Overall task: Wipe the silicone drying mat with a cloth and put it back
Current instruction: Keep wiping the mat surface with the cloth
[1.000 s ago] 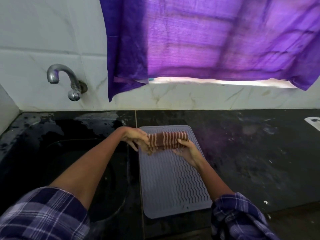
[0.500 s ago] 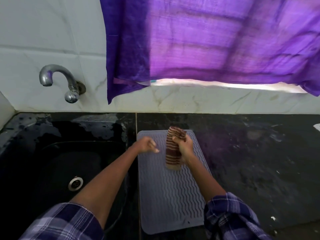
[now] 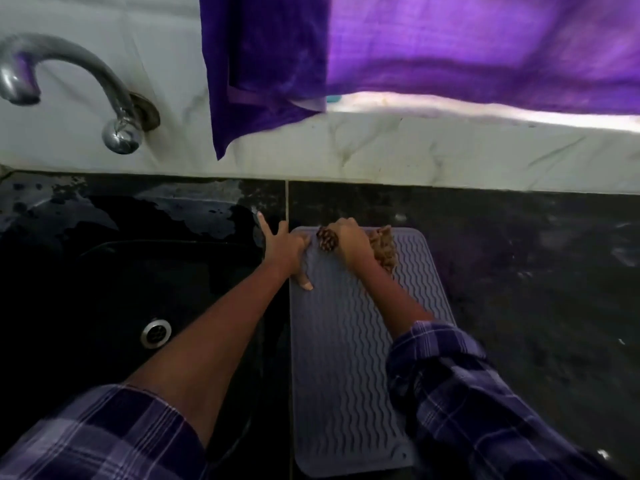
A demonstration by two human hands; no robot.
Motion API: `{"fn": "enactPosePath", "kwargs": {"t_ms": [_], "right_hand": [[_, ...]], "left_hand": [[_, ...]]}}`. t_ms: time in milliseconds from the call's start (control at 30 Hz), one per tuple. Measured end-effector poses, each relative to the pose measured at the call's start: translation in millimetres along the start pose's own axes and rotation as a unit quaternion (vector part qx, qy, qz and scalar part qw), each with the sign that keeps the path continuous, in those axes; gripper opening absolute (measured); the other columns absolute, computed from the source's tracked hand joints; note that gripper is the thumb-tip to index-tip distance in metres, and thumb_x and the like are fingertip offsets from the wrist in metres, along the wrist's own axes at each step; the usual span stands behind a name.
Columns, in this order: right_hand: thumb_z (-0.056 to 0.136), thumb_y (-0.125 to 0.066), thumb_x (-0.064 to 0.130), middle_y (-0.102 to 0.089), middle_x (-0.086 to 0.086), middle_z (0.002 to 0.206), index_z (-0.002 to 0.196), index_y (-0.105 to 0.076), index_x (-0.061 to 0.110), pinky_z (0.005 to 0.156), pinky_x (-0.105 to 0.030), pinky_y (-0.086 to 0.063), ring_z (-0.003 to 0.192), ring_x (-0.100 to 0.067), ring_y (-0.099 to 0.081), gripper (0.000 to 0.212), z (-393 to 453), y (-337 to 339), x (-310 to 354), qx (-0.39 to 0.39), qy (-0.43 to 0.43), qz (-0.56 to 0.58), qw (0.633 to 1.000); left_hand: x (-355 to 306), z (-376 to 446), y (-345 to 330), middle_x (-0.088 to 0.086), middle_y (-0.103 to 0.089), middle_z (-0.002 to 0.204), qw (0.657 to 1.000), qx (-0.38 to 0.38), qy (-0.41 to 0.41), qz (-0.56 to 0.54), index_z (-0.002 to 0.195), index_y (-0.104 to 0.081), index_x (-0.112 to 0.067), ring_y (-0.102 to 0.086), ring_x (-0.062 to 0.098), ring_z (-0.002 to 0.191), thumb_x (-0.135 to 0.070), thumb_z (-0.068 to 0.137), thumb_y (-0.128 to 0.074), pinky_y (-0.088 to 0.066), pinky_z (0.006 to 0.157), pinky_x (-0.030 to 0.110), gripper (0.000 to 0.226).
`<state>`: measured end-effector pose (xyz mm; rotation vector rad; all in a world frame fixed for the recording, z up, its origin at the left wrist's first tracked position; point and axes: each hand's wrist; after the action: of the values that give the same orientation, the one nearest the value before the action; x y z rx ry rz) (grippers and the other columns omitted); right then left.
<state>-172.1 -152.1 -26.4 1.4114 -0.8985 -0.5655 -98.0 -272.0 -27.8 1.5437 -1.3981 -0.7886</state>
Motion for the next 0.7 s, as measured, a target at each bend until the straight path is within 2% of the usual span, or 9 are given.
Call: {"fn": "enactPosePath", "kwargs": {"t_ms": [100,167,267,300,367,433,533,600,700], "right_hand": [[0.095,-0.047,0.013,-0.058,-0.018,0.125,0.12,-0.057,0.002,0.097,-0.037,-0.043,0.118,-0.033,-0.053,0.03,-13,2,7,0.035,-0.022,-0.018,0.999],[0.094,-0.049,0.018,-0.061,-0.016,0.123,0.117,-0.061,0.004,0.097,-0.037,-0.045,0.115,-0.031,-0.057,0.029,-35,2,11,0.087,-0.013,-0.032,0.996],[0.089,-0.058,0.031,-0.064,-0.014,0.118,0.113,-0.064,0.007,0.096,-0.038,-0.046,0.108,-0.029,-0.06,0.034,-43,20,7,0.19,-0.007,-0.03,0.981],[0.087,-0.06,0.031,-0.065,-0.013,0.116,0.112,-0.064,0.006,0.095,-0.039,-0.047,0.107,-0.029,-0.06,0.035,-31,30,7,0.197,-0.007,-0.04,0.979],[0.088,-0.06,0.025,-0.064,-0.016,0.117,0.113,-0.063,0.003,0.092,-0.039,-0.049,0.107,-0.032,-0.061,0.034,-2,43,15,0.136,-0.014,-0.038,0.99],[0.091,-0.053,0.016,-0.064,-0.019,0.118,0.114,-0.062,0.0,0.091,-0.039,-0.049,0.109,-0.034,-0.061,0.029,25,38,29,0.076,-0.02,-0.018,0.997],[0.093,-0.05,0.02,-0.06,-0.016,0.12,0.116,-0.06,0.005,0.085,-0.038,-0.051,0.109,-0.03,-0.059,0.029,25,3,44,0.062,-0.002,-0.017,0.998],[0.094,-0.05,0.025,-0.06,-0.013,0.12,0.118,-0.06,0.007,0.087,-0.036,-0.05,0.11,-0.027,-0.057,0.031,3,-11,38,0.082,0.025,-0.018,0.996],[0.092,-0.054,0.024,-0.067,-0.012,0.112,0.112,-0.066,0.006,0.089,-0.033,-0.048,0.104,-0.027,-0.063,0.03,-16,12,21,0.174,0.045,-0.027,0.983]], "left_hand": [[-3,-3,5,-0.004,-0.039,0.15,1.0,0.007,0.009,0.022,0.142,-0.041,-0.031,-0.015,0.033,0.143,-0.08,0.048,-0.07,0.005,0.102,0.078,0.11],[-2,-4,7,-0.004,-0.04,0.149,1.0,0.002,0.003,0.013,0.141,-0.043,-0.031,-0.013,0.035,0.145,-0.079,0.048,-0.071,0.006,0.102,0.079,0.108],[5,-9,5,0.001,-0.035,0.152,1.0,-0.021,0.008,-0.017,0.15,-0.027,-0.024,-0.01,0.035,0.146,-0.079,0.047,-0.071,0.006,0.103,0.078,0.125],[6,-11,3,0.002,-0.03,0.155,0.999,-0.029,0.023,-0.023,0.153,-0.016,-0.02,-0.009,0.034,0.146,-0.08,0.049,-0.069,0.006,0.103,0.077,0.132],[9,-14,-4,0.003,-0.023,0.157,0.997,-0.041,0.056,-0.032,0.155,-0.003,-0.016,-0.009,0.033,0.146,-0.083,0.052,-0.065,0.005,0.104,0.076,0.138],[9,-14,-9,0.004,-0.023,0.155,0.995,-0.046,0.078,-0.045,0.155,0.002,-0.013,-0.011,0.032,0.146,-0.086,0.05,-0.061,0.004,0.104,0.076,0.142],[7,-13,-12,0.006,-0.028,0.151,0.992,-0.063,0.098,-0.053,0.154,0.007,-0.009,-0.016,0.032,0.144,-0.085,0.047,-0.065,0.005,0.103,0.075,0.149],[6,-9,-12,0.005,-0.028,0.15,0.992,-0.073,0.093,-0.047,0.154,0.007,-0.01,-0.017,0.032,0.143,-0.081,0.05,-0.068,0.006,0.102,0.076,0.146],[7,-9,-7,0.002,-0.027,0.153,0.995,-0.064,0.067,-0.04,0.154,0.004,-0.015,-0.014,0.031,0.144,-0.077,0.057,-0.068,0.006,0.102,0.077,0.136]]}}
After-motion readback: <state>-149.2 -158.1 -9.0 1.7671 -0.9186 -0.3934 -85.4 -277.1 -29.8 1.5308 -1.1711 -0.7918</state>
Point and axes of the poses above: each hand's wrist, its own z-axis towards the middle knuckle, its own y-axis out of the back of the hand, x = y × z
